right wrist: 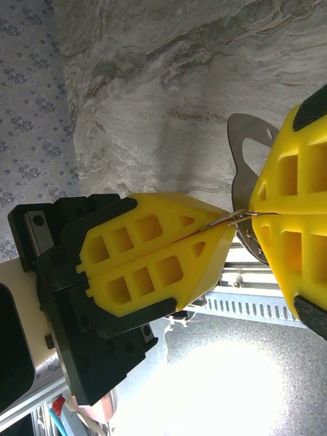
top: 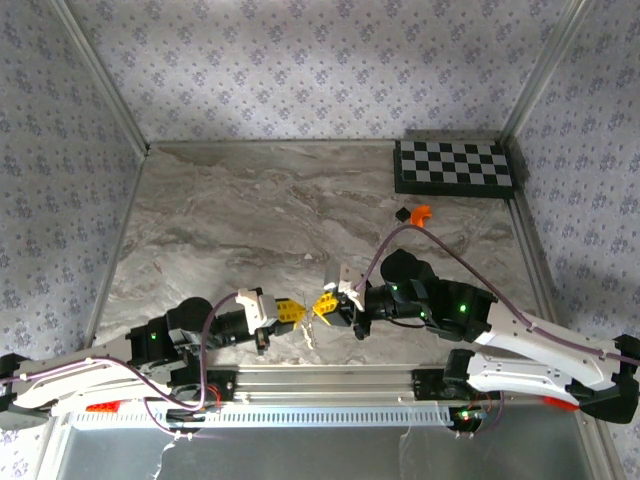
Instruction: Put the keys on the keyring
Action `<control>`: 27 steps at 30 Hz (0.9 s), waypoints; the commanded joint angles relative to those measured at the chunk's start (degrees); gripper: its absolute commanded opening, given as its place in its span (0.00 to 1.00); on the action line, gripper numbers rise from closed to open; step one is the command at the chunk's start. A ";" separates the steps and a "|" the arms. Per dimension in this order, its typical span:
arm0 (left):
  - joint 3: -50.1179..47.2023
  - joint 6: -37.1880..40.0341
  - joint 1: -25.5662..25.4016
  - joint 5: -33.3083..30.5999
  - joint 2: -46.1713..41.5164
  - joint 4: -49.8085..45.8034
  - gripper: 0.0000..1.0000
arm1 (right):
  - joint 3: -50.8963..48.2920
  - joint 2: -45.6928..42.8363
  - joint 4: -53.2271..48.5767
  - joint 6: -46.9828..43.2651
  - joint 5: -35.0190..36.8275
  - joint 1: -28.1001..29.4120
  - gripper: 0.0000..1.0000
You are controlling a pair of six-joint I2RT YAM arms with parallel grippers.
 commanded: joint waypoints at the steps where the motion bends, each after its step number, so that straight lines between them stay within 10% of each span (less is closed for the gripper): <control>1: 1.77 1.35 0.10 -1.50 0.19 -0.69 0.00 | 0.66 0.42 1.98 -0.07 -2.59 0.36 0.00; 27: 8.71 3.38 0.14 -3.01 2.78 -11.99 0.00 | 5.20 5.05 -3.34 -3.25 1.16 4.50 0.00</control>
